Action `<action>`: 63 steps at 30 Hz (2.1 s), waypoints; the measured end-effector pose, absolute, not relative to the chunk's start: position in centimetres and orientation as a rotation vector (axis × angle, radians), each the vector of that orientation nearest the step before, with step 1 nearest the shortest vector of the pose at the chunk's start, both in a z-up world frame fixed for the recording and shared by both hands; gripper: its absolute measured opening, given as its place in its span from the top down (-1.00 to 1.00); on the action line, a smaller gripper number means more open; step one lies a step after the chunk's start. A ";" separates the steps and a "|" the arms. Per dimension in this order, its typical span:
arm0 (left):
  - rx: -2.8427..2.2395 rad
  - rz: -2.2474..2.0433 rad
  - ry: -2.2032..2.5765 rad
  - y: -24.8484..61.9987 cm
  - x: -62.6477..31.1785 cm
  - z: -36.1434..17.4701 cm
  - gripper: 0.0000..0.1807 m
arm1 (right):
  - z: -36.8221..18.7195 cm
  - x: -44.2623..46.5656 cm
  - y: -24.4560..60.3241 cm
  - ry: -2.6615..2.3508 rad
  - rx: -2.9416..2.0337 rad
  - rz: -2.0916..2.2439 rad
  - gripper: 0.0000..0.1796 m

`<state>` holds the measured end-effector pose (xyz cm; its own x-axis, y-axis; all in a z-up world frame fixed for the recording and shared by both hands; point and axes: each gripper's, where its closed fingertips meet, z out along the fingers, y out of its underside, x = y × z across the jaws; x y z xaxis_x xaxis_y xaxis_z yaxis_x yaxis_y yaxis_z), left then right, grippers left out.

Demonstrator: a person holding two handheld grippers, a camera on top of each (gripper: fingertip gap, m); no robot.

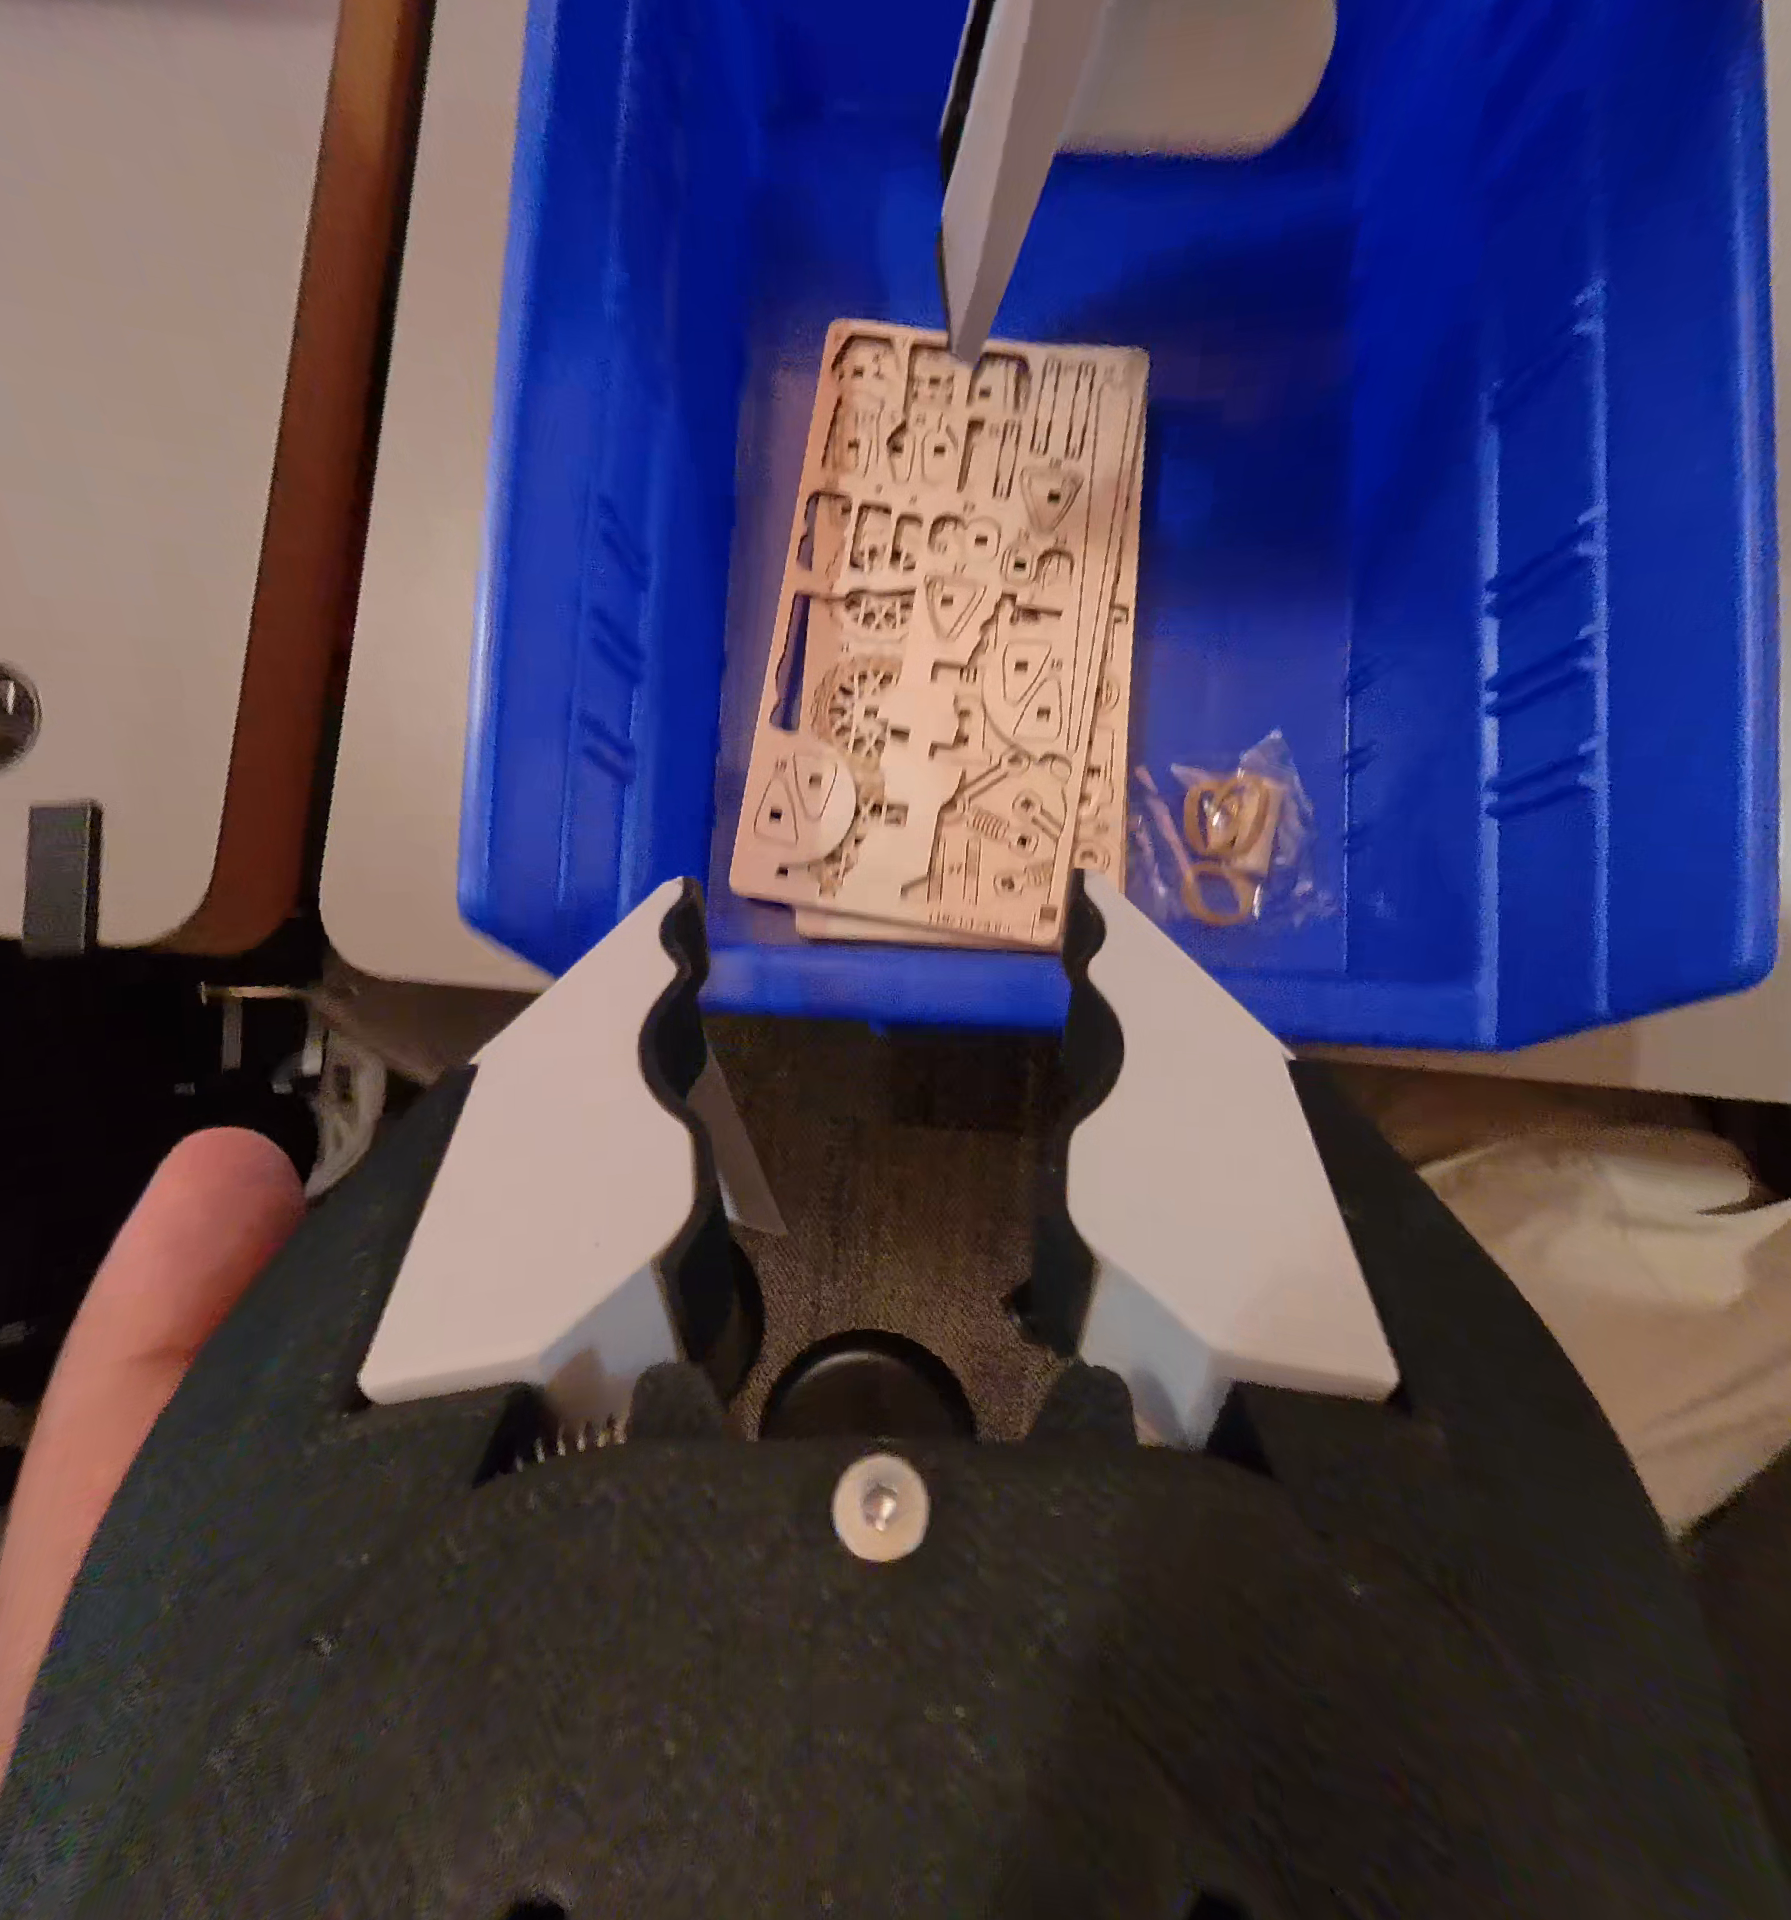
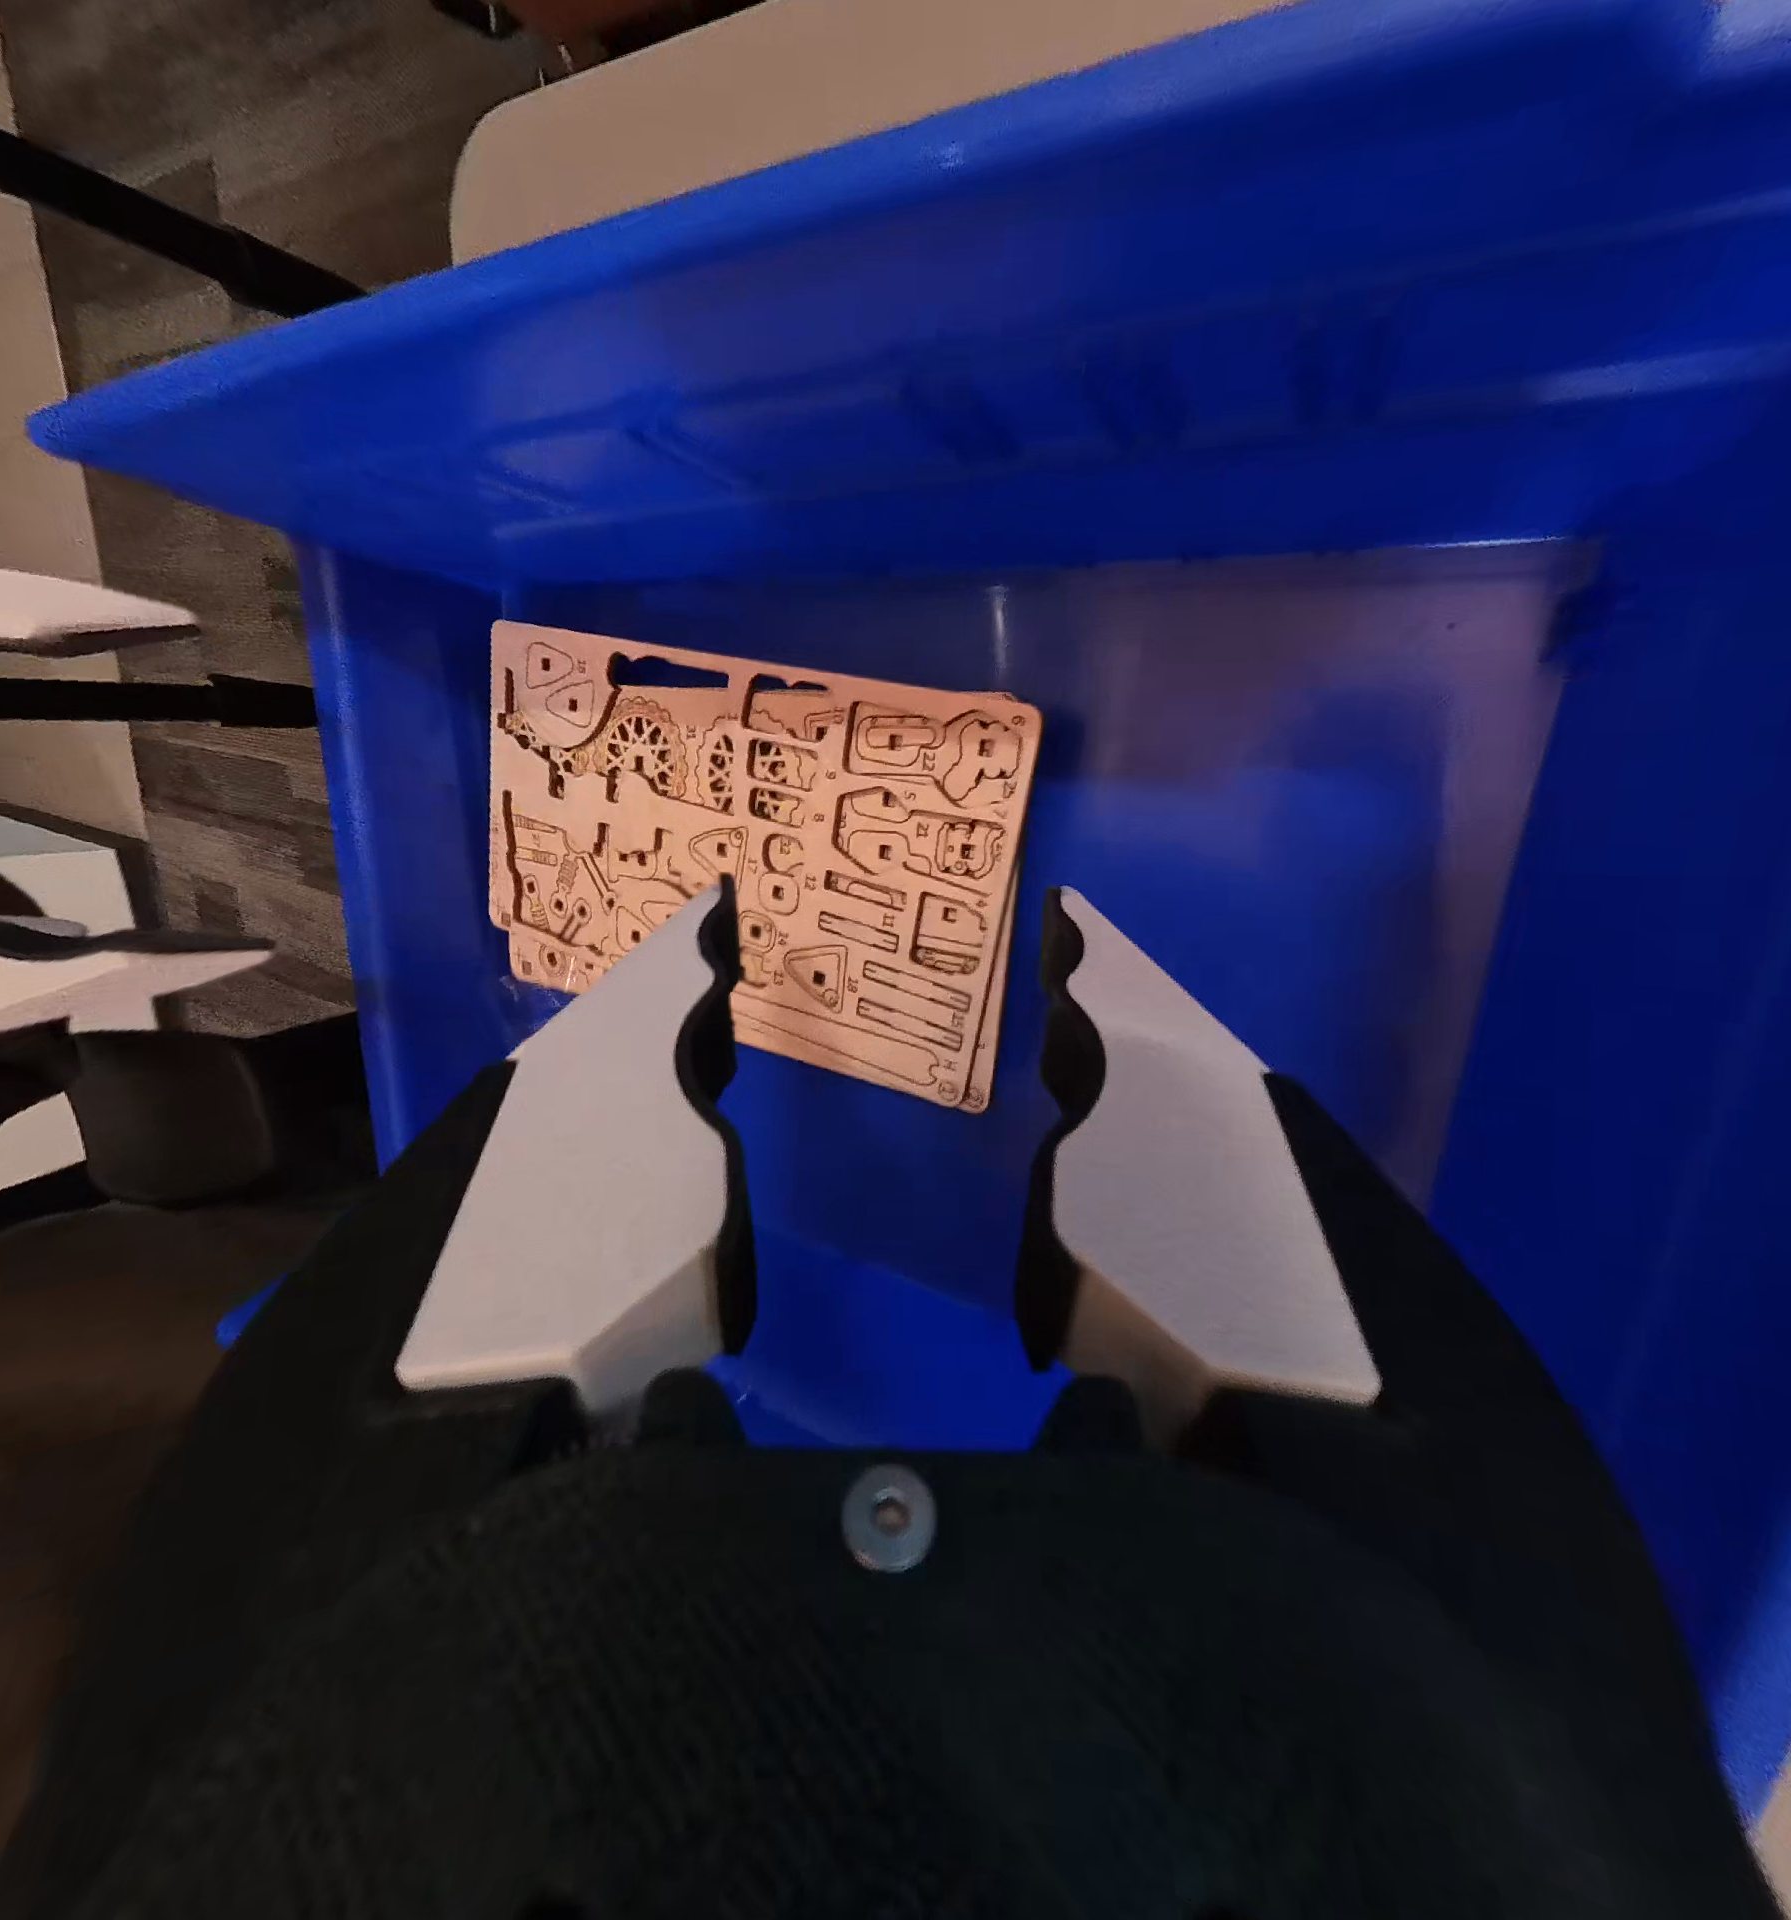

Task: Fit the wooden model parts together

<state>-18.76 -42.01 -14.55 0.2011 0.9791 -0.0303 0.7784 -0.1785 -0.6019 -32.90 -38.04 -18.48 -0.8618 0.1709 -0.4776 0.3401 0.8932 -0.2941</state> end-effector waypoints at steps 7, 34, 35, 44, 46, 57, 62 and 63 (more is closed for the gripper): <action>-1.920 0.447 -1.706 -42.8 -16.4 -17.8 0.34 | -19.3 -32.8 -38.1 2.514 0.411 -0.418 0.39; -1.856 0.407 -1.678 -42.6 -16.9 -18.2 0.32 | -16.4 -31.4 -38.2 2.334 0.265 -0.397 0.44; -1.857 0.406 -1.678 -42.5 -16.9 -18.2 0.32 | -15.9 -31.3 -38.2 2.325 0.259 -0.411 0.44; -1.852 0.411 -1.680 -42.5 -16.9 -18.2 0.30 | -13.8 -30.7 -38.1 2.254 0.233 -0.501 0.50; -1.853 0.409 -1.680 -42.5 -16.9 -18.2 0.30 | -13.2 -30.6 -38.1 2.220 0.225 -0.531 0.53; -1.849 0.407 -1.675 -42.5 -16.9 -18.3 0.30 | -10.4 -29.3 -38.5 2.057 0.191 -0.662 0.66; -1.829 0.386 -1.671 -42.5 -16.9 -18.4 0.29 | -10.3 -29.3 -38.7 2.019 0.241 -0.662 0.68; -1.826 0.384 -1.671 -42.5 -16.9 -18.4 0.29 | -10.2 -29.3 -38.8 1.993 0.266 -0.660 0.69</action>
